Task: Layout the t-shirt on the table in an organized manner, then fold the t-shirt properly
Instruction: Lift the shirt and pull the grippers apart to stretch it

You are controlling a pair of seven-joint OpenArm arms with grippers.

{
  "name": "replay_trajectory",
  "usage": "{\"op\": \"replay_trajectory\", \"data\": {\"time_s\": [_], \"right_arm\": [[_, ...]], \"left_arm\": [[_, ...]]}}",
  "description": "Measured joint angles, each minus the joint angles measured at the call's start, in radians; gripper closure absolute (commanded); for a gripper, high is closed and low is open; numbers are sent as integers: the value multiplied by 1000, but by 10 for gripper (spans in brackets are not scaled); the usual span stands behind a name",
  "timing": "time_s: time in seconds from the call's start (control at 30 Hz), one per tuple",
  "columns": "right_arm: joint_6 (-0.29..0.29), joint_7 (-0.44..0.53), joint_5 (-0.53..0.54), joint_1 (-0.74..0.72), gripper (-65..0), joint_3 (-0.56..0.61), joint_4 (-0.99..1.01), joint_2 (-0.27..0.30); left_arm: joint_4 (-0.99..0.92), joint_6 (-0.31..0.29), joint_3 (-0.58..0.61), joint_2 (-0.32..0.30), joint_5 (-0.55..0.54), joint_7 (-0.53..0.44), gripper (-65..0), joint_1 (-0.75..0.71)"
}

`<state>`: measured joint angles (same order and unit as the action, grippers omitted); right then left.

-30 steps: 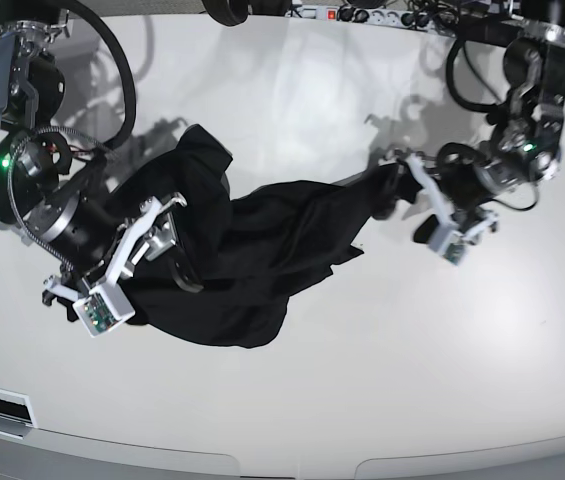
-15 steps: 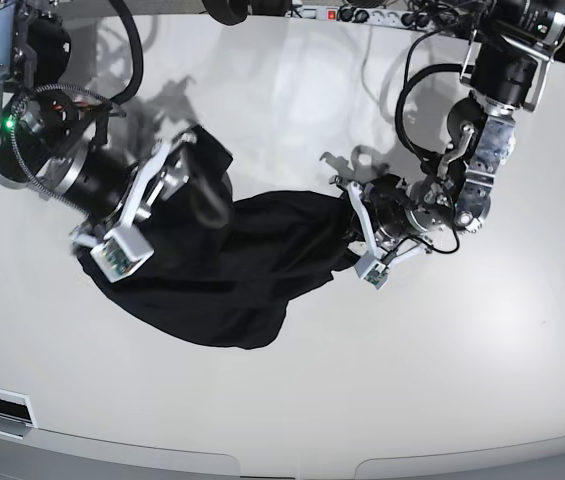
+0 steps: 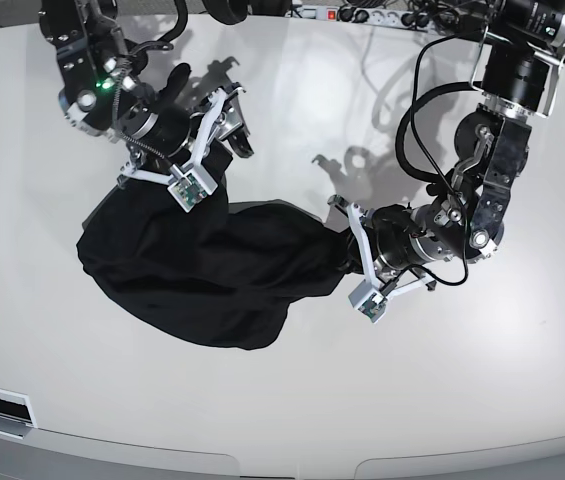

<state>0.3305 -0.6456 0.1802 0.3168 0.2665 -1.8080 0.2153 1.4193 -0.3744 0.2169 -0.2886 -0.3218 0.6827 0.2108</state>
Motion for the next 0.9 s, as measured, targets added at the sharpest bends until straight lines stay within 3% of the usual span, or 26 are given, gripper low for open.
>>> {"op": "replay_trajectory", "data": {"time_s": [0.07, 0.1, 0.13, 0.23, 0.33, 0.47, 0.6, 0.67, 0.9], "right_arm": [[-39, 12, -68, -4, -454, 2, 46, -31], [-60, 16, -84, -8, -418, 2, 72, -47], [-68, 17, -98, -13, -348, 2, 100, -57], [-73, 2, -129, -21, -17, 5, 152, -66], [-61, -45, -190, -61, 0, 5, 134, -66], [-128, -94, -286, -113, 0, 5, -32, -44], [-172, -100, -346, -118, 0, 6, -235, 46], [-165, -84, -360, -135, 0, 5, -302, 89], [-148, -47, -371, -210, 0, 11, -325, 170]], "left_arm": [[0, 0, 0, -6, 0, 0, 0, 0], [0, 0, 0, -10, 0, 0, 0, 0], [0, 0, 0, -13, 0, 3, 0, 0], [0, 0, -10, -14, -11, 8, 0, 0], [19, -29, -52, -11, -12, 8, 0, 0], [116, -68, -151, -45, -40, 24, 0, 3], [193, -67, -247, -140, -104, 51, 0, 6], [215, -69, -285, -188, -142, 51, 0, 7], [224, -110, -337, -326, -250, 43, 0, 14]]}}
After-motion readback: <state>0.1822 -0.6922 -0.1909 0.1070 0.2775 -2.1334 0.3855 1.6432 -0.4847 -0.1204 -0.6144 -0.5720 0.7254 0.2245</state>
